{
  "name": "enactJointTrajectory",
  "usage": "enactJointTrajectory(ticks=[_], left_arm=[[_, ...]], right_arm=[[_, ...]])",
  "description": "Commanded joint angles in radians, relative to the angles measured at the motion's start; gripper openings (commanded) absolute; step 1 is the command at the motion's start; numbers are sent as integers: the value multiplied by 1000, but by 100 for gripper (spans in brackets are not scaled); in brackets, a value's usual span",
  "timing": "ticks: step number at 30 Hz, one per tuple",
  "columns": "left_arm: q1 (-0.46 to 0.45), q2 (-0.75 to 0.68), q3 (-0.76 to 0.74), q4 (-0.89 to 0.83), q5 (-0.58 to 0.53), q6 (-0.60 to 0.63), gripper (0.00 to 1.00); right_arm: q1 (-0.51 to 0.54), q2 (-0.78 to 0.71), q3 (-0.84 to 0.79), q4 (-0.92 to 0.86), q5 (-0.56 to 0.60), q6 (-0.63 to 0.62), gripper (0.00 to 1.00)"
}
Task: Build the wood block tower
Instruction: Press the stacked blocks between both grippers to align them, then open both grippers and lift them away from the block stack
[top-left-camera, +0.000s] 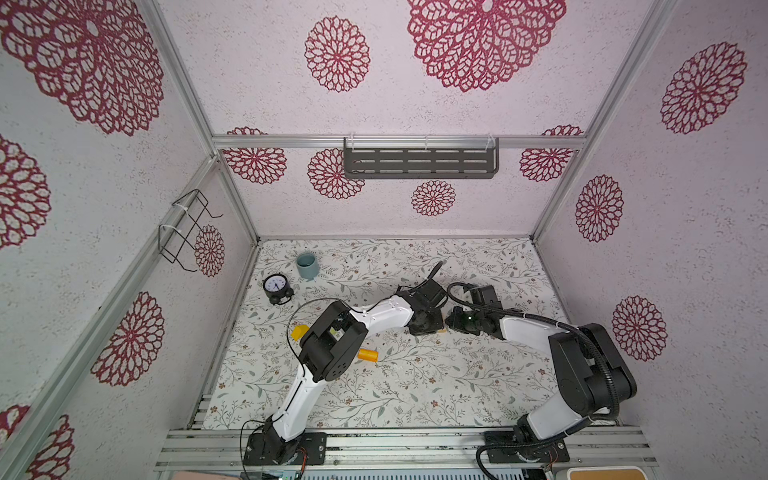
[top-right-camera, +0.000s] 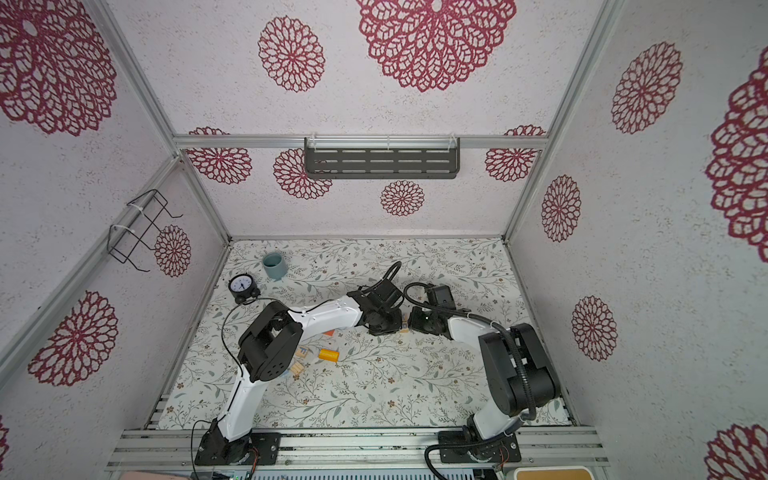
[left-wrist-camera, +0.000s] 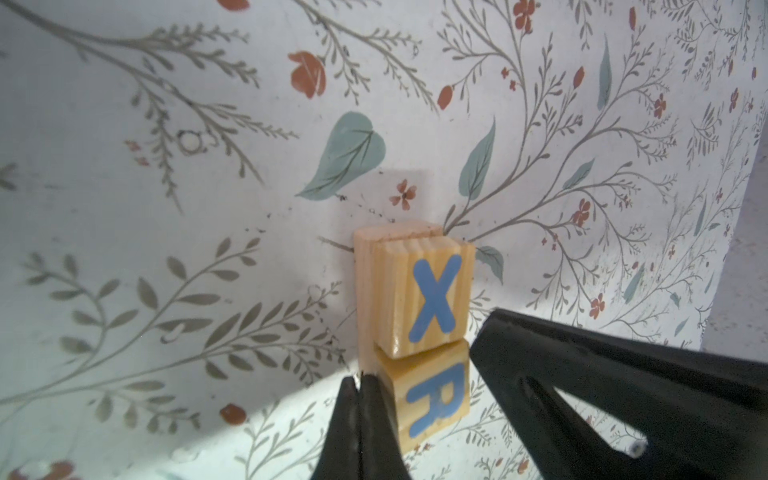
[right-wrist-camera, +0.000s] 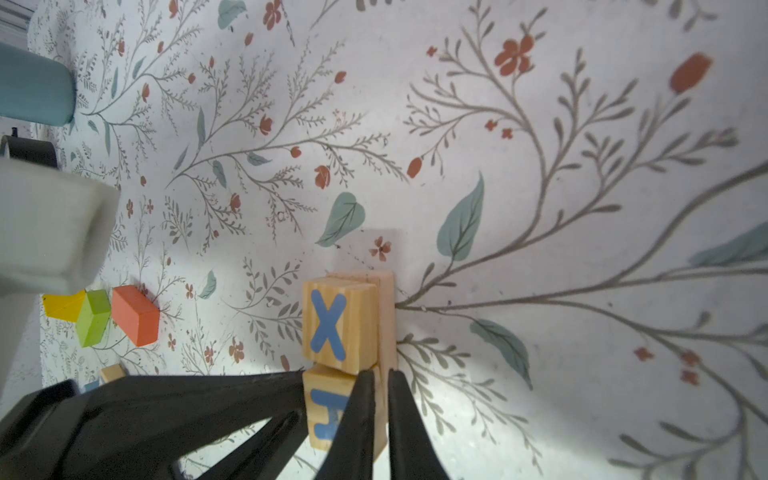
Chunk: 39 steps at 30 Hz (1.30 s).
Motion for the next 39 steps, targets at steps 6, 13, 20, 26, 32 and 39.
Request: enactJointTrajectory(ticks=[6, 13, 20, 26, 32, 39], left_arm=[[16, -89, -29, -12, -31, 6, 0], [37, -147, -77, -14, -55, 15, 0], [88, -326, -203, -21, -126, 33, 7], [164, -549, -358, -41, -196, 52, 55], [242, -784, -490, -109, -278, 71, 98], [372, -1061, -622, -195, -284, 82, 97]], right_arm=[[5, -22, 54, -41, 20, -10, 18], [4, -60, 77, -95, 53, -35, 24], [4, -153, 88, -163, 47, -85, 35], [10, -187, 144, -239, -23, -193, 45], [57, -126, 267, -337, -45, -319, 52], [190, 40, 485, -427, -60, -419, 55]])
